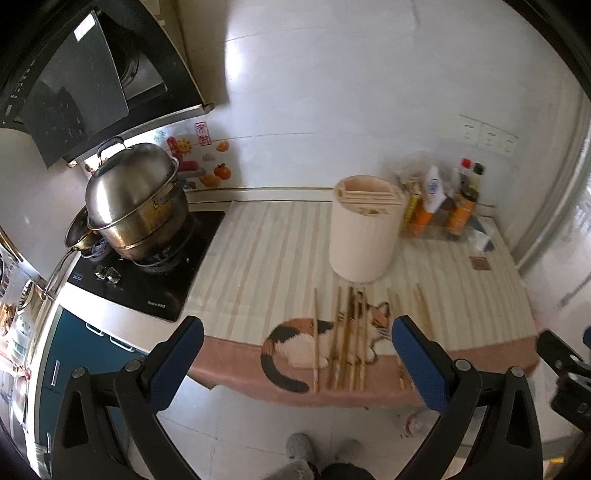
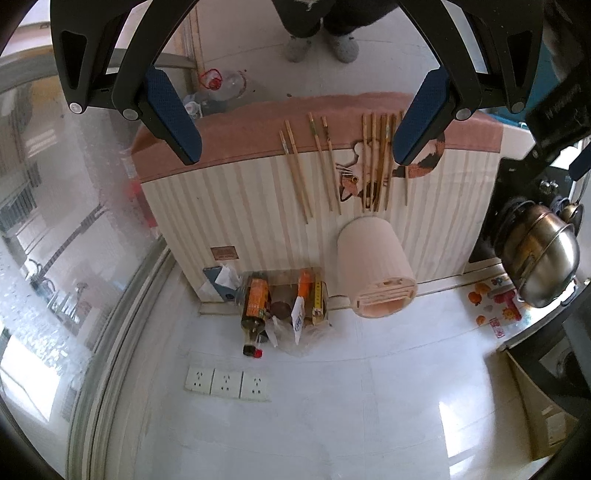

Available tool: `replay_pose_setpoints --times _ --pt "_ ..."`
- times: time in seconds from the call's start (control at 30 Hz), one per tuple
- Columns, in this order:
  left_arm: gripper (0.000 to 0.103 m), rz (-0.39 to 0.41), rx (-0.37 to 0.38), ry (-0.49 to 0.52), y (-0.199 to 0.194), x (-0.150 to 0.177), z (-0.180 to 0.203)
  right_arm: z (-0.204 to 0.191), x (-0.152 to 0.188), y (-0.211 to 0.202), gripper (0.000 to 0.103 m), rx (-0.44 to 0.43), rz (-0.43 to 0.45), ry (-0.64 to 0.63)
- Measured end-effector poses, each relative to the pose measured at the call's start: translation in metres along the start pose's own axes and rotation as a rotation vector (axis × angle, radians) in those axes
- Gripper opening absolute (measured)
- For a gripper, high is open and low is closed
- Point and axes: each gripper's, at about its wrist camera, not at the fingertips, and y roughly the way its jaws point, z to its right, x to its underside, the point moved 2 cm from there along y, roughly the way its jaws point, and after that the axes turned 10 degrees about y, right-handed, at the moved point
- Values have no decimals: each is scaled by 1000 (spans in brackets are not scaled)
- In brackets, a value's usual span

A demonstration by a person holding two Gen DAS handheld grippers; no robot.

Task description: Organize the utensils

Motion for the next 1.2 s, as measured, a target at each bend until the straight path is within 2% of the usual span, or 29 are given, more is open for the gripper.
replay_pose_setpoints --times 0.13,0.2,0.3,0.33,0.43,0.5,0.67,0.7,0.77,0.83,1.0,1.07,1.13,1.17,1.2 --pt "103 -39 -73 -9 47 4 -1 8 -3 51 103 -3 -52 9" --pt "103 -90 -92 -13 76 9 -3 8 -2 79 101 10 -75 -9" --pt "103 -185 -104 -29 120 19 -10 6 2 123 90 20 -125 -35" --pt "103 -220 -96 -38 136 24 -12 6 3 137 83 14 -150 -41" --pt "97 -329 -28 -75 182 39 -17 2 10 184 68 -14 -245 -50" --pt "78 -398 17 -85 210 50 -15 -1 16 209 61 -26 -296 -49" --pt "62 -533 144 -78 275 72 5 -11 26 263 41 -34 -387 -42" --pt "53 -552 171 -73 286 74 10 -12 27 273 40 -26 -407 -37" --pt "43 -591 217 -70 304 76 19 -15 29 290 35 -22 -437 -30" --pt "39 -615 243 -61 319 77 26 -18 29 308 35 -15 -467 -28" --pt "38 -658 249 -6 343 79 40 -26 32 349 35 10 -547 -41" --pt "35 -646 242 24 342 78 44 -28 33 361 35 17 -562 -42" --pt "30 -635 230 61 339 75 49 -31 34 371 35 21 -575 -48" --pt "21 -628 233 67 337 73 51 -33 35 376 35 22 -578 -52" --pt "8 -624 237 76 336 71 52 -35 36 380 35 23 -583 -57"
